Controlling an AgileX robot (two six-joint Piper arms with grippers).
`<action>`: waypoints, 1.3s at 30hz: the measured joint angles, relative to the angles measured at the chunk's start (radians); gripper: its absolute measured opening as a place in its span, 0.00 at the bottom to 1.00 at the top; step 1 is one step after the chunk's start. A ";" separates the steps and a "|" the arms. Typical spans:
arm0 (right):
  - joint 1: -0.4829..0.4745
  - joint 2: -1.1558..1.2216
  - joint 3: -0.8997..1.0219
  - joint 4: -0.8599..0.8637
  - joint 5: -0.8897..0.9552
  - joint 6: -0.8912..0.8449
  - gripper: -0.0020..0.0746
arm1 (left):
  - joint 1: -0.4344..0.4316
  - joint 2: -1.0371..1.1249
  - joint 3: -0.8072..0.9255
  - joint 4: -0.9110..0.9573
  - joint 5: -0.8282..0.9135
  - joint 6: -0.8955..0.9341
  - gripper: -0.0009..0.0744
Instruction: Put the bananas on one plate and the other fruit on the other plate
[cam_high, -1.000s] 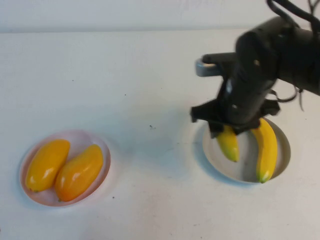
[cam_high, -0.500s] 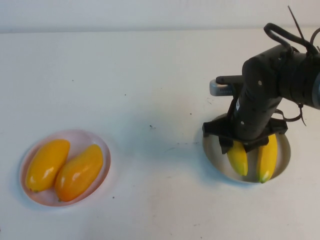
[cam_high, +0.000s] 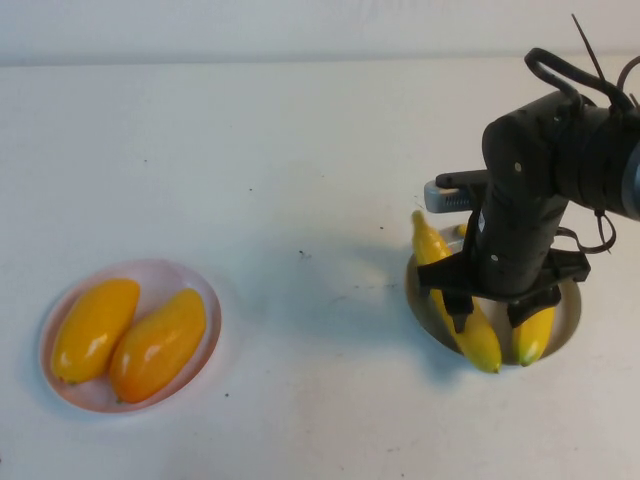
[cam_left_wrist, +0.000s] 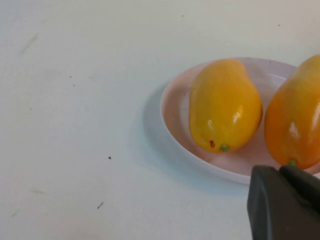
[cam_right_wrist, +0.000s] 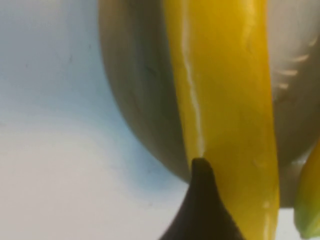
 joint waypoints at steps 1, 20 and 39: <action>0.005 -0.002 0.000 0.002 0.013 -0.001 0.60 | 0.000 0.000 0.000 0.000 0.000 0.000 0.01; 0.159 -0.483 0.126 0.043 0.108 -0.113 0.02 | 0.000 0.000 0.000 0.000 0.000 0.000 0.01; 0.159 -0.853 0.314 -0.145 0.130 -0.075 0.01 | 0.000 0.000 0.000 0.000 0.000 0.000 0.01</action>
